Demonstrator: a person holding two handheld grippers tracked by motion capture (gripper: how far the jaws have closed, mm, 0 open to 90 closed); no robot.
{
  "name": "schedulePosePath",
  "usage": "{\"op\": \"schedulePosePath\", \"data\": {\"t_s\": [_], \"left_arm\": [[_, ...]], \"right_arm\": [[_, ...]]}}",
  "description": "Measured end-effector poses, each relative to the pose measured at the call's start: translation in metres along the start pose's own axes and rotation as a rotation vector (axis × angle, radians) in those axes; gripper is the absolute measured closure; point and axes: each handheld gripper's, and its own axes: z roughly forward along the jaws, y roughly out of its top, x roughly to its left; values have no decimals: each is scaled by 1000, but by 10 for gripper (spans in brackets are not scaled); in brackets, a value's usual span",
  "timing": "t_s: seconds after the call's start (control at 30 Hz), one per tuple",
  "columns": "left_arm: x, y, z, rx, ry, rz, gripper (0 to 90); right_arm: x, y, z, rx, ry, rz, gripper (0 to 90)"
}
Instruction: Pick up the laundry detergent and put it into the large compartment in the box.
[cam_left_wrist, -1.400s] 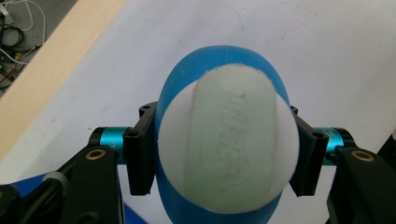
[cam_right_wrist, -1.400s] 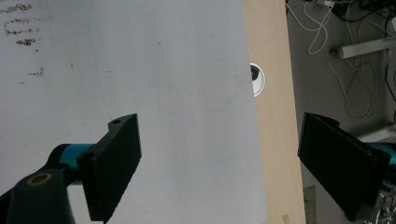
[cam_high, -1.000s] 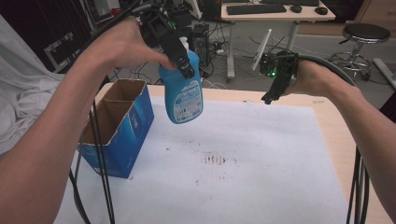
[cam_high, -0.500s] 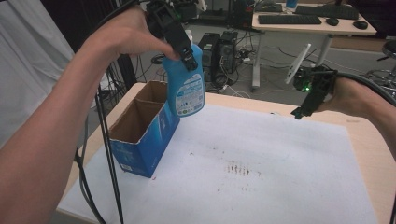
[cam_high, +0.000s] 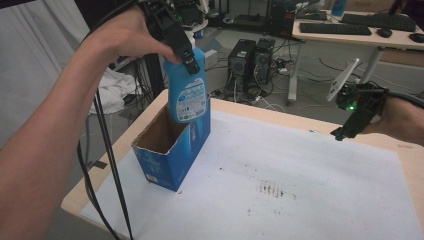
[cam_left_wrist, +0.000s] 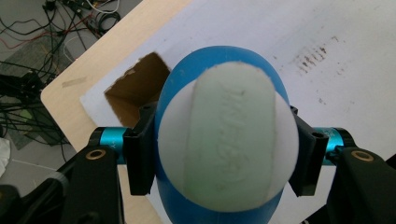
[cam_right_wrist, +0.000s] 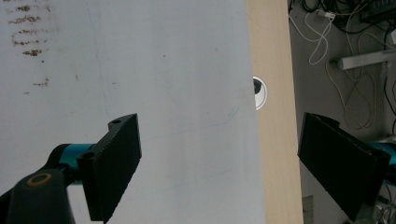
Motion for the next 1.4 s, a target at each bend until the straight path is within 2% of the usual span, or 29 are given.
{"op": "schedulePosePath", "data": {"t_s": [0.03,0.23,0.53,0.73,0.83,0.97,1.0,1.07,1.1,1.4], "left_arm": [[5,-6,-2,-3,3,-17,385],[14,-19,0,12,22,-24,385],[23,-40,21,46,2,-21,384],[23,-49,41,62,-23,0,384],[21,-56,55,80,-39,31,384],[19,-61,66,87,-48,45,384],[17,-64,75,95,-55,46,384],[16,-66,79,100,-56,54,384],[14,-69,87,108,-60,68,384],[13,-84,113,120,-90,113,384]], "right_arm": [[0,0,1,3,3,7,126],[-1,-1,2,6,1,9,126],[-1,1,3,9,3,7,126],[0,1,5,16,6,1,126],[0,2,5,16,4,2,126],[0,2,5,16,2,0,126],[0,2,5,19,1,-7,126],[0,2,6,21,2,-7,126],[0,2,6,24,2,-3,126],[1,3,7,29,2,-15,126]]}}
